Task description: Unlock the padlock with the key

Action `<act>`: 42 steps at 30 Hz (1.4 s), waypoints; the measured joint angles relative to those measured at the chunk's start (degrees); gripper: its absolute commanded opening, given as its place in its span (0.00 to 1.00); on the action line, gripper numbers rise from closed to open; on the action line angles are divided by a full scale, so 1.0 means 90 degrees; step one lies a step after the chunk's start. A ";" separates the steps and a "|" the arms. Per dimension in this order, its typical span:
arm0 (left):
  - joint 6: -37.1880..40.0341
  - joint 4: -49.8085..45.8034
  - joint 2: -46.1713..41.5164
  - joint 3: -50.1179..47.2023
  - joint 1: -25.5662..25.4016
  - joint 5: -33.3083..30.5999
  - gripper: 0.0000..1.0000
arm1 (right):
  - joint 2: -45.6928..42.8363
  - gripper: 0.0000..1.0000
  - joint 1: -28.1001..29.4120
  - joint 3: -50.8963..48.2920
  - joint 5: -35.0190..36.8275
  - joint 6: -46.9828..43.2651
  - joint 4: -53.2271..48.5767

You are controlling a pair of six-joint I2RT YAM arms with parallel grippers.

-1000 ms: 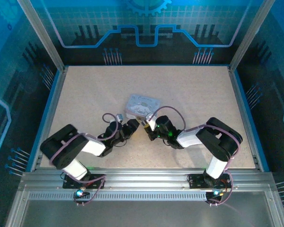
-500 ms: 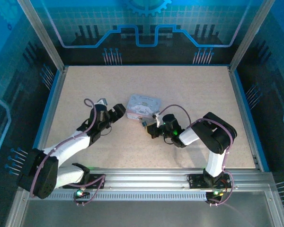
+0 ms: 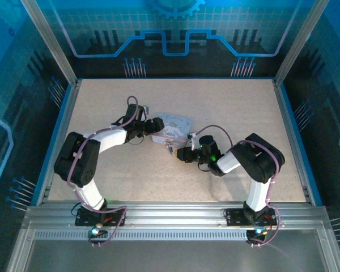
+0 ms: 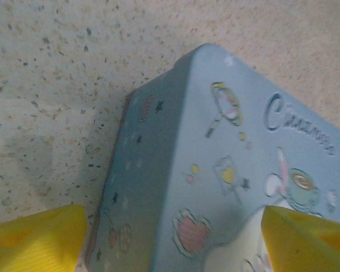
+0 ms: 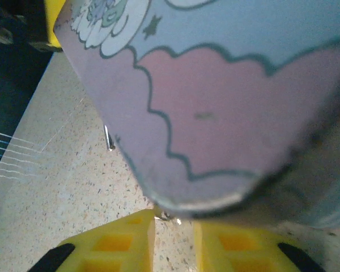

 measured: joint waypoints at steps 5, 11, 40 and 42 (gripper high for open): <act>0.0061 0.0134 0.0102 0.0034 0.0012 0.0158 0.74 | -0.0471 0.42 -0.0189 -0.0138 -0.0104 -0.0146 -0.0250; 0.0019 0.0746 0.0063 -0.0318 0.0024 0.0233 0.70 | -0.0595 0.43 -0.0505 0.0063 -0.0423 -0.0260 -0.0505; -0.0687 0.1928 -0.1032 -0.2057 -0.0296 0.0034 0.68 | -0.0248 0.45 -0.0435 0.0670 -0.1030 0.0323 -0.0789; -0.0687 0.1909 -0.1044 -0.2059 -0.0308 0.0032 0.68 | -0.0078 0.44 -0.0376 0.0692 -0.0996 0.0498 -0.0658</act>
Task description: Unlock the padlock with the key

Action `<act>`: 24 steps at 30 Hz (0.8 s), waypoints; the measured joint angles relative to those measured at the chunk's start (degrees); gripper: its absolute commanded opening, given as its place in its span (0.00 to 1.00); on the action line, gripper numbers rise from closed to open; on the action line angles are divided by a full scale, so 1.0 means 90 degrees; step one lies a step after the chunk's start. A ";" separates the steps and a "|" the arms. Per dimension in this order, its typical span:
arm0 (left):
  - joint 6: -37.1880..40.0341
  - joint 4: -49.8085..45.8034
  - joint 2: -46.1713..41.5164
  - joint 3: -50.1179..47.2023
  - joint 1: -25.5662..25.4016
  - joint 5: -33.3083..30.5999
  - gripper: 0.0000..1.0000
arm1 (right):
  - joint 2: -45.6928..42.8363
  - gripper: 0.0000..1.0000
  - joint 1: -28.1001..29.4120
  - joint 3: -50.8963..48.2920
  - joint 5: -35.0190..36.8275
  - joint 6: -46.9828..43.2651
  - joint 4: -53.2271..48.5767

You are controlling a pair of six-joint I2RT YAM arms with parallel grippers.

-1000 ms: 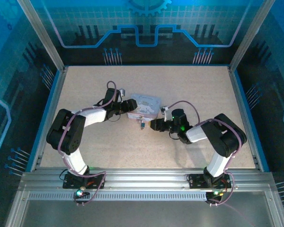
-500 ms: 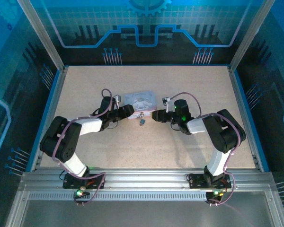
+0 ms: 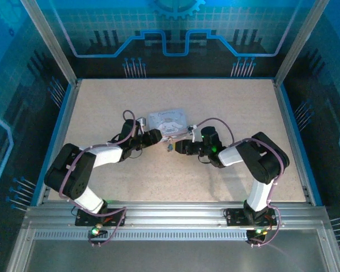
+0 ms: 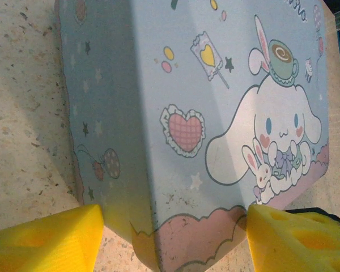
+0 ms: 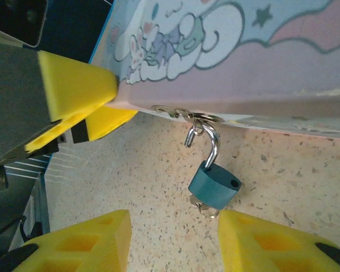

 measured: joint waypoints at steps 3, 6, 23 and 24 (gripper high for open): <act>-0.0005 -0.0012 -0.0002 0.0000 -0.0005 -0.0002 0.69 | 0.0243 0.45 0.0061 0.0075 0.0107 0.0182 0.0100; -0.0022 -0.0019 -0.0005 0.0002 -0.0005 -0.0024 0.70 | 0.0406 0.44 0.0075 0.0155 0.0202 0.0304 0.0206; -0.0063 -0.0328 0.0087 0.0226 -0.0017 -0.0024 0.71 | 0.1083 0.35 0.0068 0.0665 0.0333 0.0627 0.0704; -0.0063 -0.0335 0.0087 0.0233 -0.0017 -0.0024 0.71 | 0.1093 0.34 0.0068 0.0678 0.0340 0.0648 0.0731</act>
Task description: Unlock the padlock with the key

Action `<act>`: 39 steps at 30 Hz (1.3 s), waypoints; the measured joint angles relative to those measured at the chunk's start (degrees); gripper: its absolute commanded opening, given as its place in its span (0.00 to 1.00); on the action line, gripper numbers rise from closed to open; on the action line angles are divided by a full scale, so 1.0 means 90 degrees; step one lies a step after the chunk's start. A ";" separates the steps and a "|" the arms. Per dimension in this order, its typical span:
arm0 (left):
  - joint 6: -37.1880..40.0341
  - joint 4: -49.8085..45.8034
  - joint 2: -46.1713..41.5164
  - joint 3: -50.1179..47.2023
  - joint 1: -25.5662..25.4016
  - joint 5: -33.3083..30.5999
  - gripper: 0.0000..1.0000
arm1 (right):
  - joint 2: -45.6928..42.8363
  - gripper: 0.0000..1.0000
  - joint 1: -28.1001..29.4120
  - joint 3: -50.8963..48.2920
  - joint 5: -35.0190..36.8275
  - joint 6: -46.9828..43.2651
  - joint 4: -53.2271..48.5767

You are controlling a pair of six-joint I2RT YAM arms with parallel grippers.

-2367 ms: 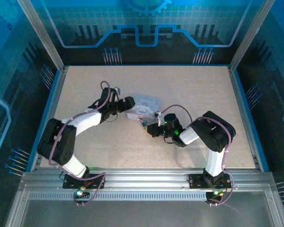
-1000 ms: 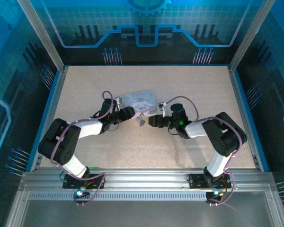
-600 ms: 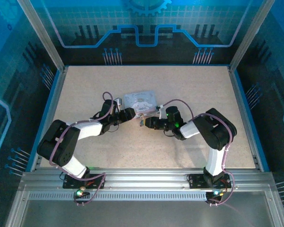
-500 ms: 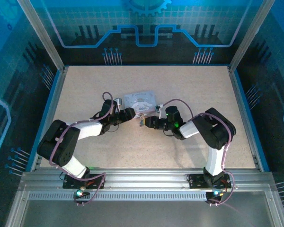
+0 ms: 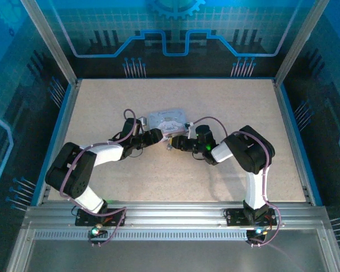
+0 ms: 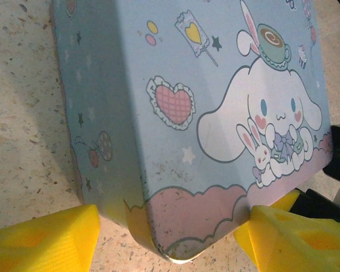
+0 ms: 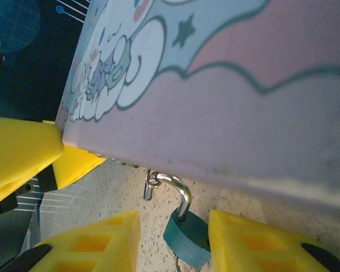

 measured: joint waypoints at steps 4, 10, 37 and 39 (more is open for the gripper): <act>0.0000 -0.0019 0.0000 0.0012 0.0000 0.0000 0.71 | 0.0034 0.28 0.0000 0.0024 0.0007 0.0046 0.0068; 0.0000 -0.0039 0.0000 0.0022 0.0000 -0.0002 0.71 | 0.0182 0.20 -0.0005 0.0083 0.0010 0.0124 0.0301; 0.0005 -0.0085 -0.0002 0.0034 0.0000 -0.0019 0.71 | 0.0228 0.12 -0.0005 -0.0129 0.0058 0.0306 0.0731; 0.0005 -0.0085 -0.0007 0.0034 0.0000 -0.0019 0.71 | 0.0289 0.14 -0.0005 -0.0141 0.0058 0.0340 0.0843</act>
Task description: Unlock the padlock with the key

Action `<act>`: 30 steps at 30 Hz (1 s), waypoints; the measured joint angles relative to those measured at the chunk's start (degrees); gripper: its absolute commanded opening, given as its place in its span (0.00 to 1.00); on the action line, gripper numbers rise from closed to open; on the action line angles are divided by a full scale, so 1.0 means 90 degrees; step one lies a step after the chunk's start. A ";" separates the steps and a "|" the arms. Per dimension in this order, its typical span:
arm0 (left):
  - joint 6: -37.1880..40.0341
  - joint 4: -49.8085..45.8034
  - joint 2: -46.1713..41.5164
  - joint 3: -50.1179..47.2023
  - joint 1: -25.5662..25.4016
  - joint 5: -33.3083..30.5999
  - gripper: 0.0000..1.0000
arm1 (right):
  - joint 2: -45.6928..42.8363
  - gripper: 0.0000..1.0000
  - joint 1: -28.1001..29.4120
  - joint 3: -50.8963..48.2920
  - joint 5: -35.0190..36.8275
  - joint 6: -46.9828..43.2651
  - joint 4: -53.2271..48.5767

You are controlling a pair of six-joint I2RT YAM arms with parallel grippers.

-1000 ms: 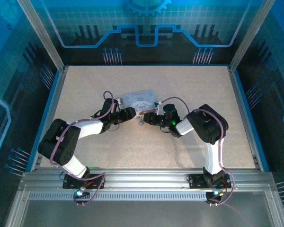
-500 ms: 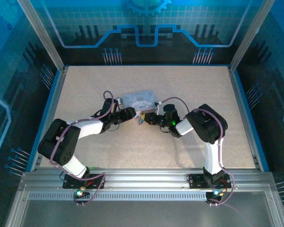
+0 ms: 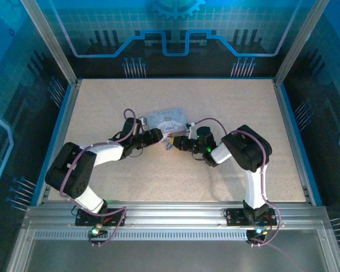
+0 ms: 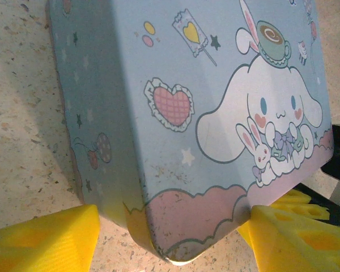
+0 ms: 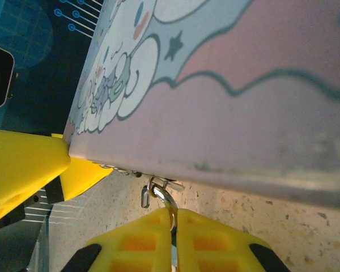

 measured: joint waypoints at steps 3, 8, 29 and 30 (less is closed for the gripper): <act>0.0000 0.0000 0.0000 0.0000 0.0000 -0.0002 0.71 | 0.0080 0.15 0.0000 -0.0010 -0.0010 0.0015 0.0095; -0.0002 0.0000 -0.0002 0.0000 0.0000 -0.0002 0.71 | 0.0148 0.16 0.0000 -0.0012 -0.0005 0.0015 0.0209; -0.0002 -0.0039 -0.0024 0.0000 0.0000 -0.0024 0.71 | 0.0318 0.26 0.0010 -0.0005 -0.0027 0.0112 0.0665; -0.0002 -0.0049 -0.0029 0.0000 0.0000 -0.0027 0.71 | 0.0318 0.27 0.0012 -0.0005 -0.0002 0.0112 0.0663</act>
